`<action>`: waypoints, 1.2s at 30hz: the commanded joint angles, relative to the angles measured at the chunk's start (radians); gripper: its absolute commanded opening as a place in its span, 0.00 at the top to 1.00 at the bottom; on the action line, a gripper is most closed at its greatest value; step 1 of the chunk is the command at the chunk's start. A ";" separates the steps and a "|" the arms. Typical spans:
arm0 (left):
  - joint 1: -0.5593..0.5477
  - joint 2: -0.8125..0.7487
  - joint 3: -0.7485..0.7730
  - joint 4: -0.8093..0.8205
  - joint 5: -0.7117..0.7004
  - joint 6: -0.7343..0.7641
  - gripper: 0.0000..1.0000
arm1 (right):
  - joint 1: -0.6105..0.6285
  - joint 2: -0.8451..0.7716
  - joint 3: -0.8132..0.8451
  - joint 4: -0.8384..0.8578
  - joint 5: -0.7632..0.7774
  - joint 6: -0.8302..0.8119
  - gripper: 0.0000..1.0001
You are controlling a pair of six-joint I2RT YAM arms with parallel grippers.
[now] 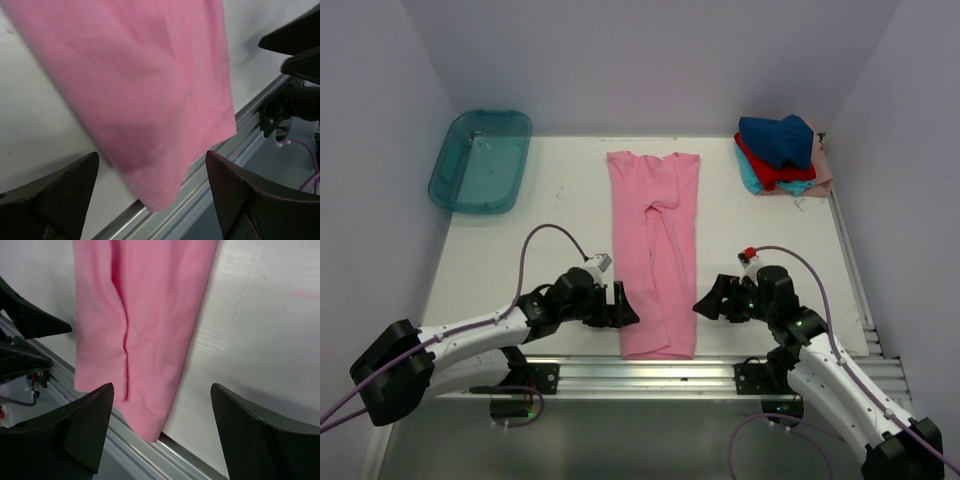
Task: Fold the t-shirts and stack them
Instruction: Fold the tshirt
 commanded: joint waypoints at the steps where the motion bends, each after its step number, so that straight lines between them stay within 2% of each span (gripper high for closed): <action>1: -0.086 0.017 0.044 0.041 -0.013 -0.070 0.09 | 0.001 0.051 -0.019 -0.083 -0.060 0.070 0.18; 6: -0.166 0.078 0.087 -0.084 -0.055 -0.132 0.09 | -0.001 0.101 -0.015 -0.166 -0.070 0.077 0.27; 8: -0.191 0.092 0.110 -0.143 -0.089 -0.156 0.04 | 0.001 0.107 -0.015 -0.209 -0.077 0.067 0.29; 11: -0.252 0.121 0.176 -0.310 -0.163 -0.175 0.03 | 0.002 0.079 -0.015 -0.250 -0.086 0.064 0.32; 15: -0.301 0.144 0.246 -0.399 -0.266 -0.188 0.06 | 0.001 0.045 -0.044 -0.243 -0.097 0.084 0.35; 20: -0.338 0.223 0.329 -0.437 -0.334 -0.178 0.18 | 0.001 0.053 -0.070 -0.208 -0.108 0.099 0.43; 25: -0.352 0.318 0.377 -0.437 -0.336 -0.164 0.24 | 0.002 0.047 -0.059 -0.215 -0.100 0.094 0.47; 29: -0.373 0.387 0.412 -0.483 -0.348 -0.172 0.35 | 0.002 0.039 -0.064 -0.214 -0.099 0.102 0.53; 31: -0.379 0.395 0.417 -0.494 -0.352 -0.179 0.43 | 0.002 0.039 -0.065 -0.212 -0.099 0.100 0.54; 36: -0.392 0.387 0.410 -0.500 -0.351 -0.199 0.56 | 0.001 0.038 -0.070 -0.204 -0.105 0.104 0.56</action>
